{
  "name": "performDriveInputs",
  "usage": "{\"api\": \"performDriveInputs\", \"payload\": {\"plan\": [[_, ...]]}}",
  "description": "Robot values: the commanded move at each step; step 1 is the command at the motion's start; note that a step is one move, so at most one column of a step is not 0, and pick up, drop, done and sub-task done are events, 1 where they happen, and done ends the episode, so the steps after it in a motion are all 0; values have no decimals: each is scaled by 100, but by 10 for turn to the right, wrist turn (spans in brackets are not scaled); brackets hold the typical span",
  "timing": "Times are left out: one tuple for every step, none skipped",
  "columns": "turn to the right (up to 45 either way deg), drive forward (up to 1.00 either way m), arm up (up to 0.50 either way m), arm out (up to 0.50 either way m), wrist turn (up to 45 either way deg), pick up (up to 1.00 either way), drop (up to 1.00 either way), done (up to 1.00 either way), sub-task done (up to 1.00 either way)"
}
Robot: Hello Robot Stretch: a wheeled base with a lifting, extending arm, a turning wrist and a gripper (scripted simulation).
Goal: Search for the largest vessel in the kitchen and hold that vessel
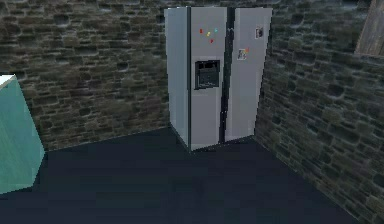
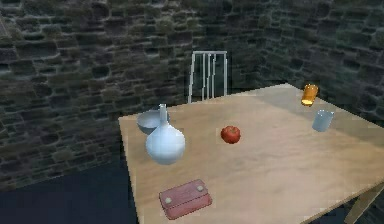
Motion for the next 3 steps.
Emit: {"api": "performDriveInputs", "payload": {"plan": [[0, 0, 38, 0, 0, 0, 0, 0, 0], [0, 0, 0, 36, 0, 0, 0, 0, 0], [0, 0, 0, 0, 450, 0, 0, 0, 0]]}}
